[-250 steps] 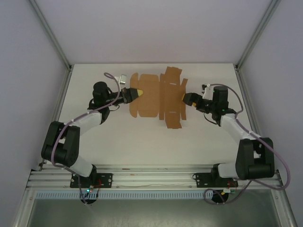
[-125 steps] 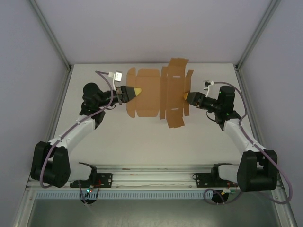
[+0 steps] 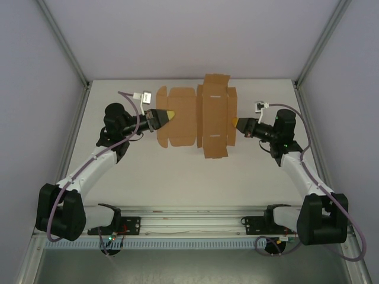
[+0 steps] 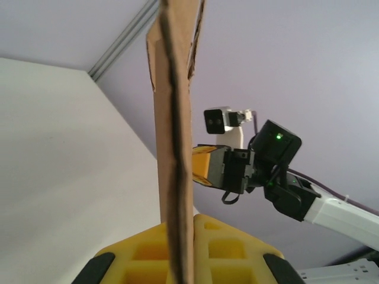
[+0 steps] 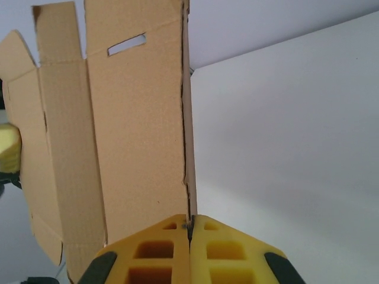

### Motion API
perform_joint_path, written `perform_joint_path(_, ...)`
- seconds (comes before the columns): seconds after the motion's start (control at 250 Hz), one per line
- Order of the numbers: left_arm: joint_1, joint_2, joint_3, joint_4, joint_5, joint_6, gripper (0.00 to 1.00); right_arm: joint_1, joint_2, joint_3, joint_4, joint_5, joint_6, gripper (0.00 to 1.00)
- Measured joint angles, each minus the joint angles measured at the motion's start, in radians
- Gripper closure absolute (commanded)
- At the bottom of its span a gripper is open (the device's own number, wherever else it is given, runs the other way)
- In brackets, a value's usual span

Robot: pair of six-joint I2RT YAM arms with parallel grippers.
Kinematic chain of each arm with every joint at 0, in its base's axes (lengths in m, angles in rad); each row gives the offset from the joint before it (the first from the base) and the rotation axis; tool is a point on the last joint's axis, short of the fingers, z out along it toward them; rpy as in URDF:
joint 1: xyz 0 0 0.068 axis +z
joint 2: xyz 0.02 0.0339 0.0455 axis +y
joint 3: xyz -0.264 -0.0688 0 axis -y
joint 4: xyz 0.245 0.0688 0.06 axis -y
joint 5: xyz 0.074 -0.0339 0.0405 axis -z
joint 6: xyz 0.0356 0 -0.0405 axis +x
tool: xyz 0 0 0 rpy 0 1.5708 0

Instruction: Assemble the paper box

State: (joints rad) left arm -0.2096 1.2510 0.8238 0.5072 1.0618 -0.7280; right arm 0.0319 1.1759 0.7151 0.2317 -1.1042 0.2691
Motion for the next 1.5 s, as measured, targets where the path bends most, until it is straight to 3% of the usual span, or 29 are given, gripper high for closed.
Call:
perform_joint_path(0.032,0.000,0.000,0.000,-0.018,-0.010,0.010,0.84,0.000,0.000,-0.003,-0.002,0.006,-0.013,1.00)
perform_joint_path(0.132,0.000,0.000,0.000,-0.096,-0.071,0.059,0.04,0.001,0.000,-0.005,-0.044,0.037,-0.082,1.00)
perform_joint_path(0.144,0.000,0.000,0.000,-0.111,-0.082,0.066,0.01,0.002,0.000,-0.005,-0.049,0.041,-0.088,1.00)
perform_joint_path(0.304,0.000,-0.014,-0.014,-0.342,-0.327,0.161,0.00,0.048,0.000,-0.003,-0.177,0.148,-0.259,1.00)
perform_joint_path(0.416,0.000,-0.045,-0.048,-0.484,-0.496,0.206,0.00,0.137,0.004,0.009,-0.291,0.274,-0.410,1.00)
perform_joint_path(0.516,0.000,-0.062,-0.065,-0.561,-0.581,0.226,0.00,0.222,0.043,0.054,-0.374,0.410,-0.534,1.00)
perform_joint_path(0.728,0.000,-0.040,-0.042,-0.644,-0.653,0.241,0.00,0.408,0.173,0.127,-0.379,0.789,-0.802,1.00)
perform_joint_path(1.007,0.000,0.100,0.087,-0.658,-0.612,0.259,0.00,0.589,0.387,0.134,-0.154,1.220,-1.292,1.00)
perform_joint_path(1.211,-0.003,0.249,0.214,-0.682,-0.595,0.292,0.00,0.638,0.433,0.125,0.006,1.280,-1.461,1.00)
perform_joint_path(1.503,-0.045,0.450,0.384,-0.747,-0.601,0.416,0.00,0.640,0.385,0.119,0.057,1.236,-1.482,1.00)
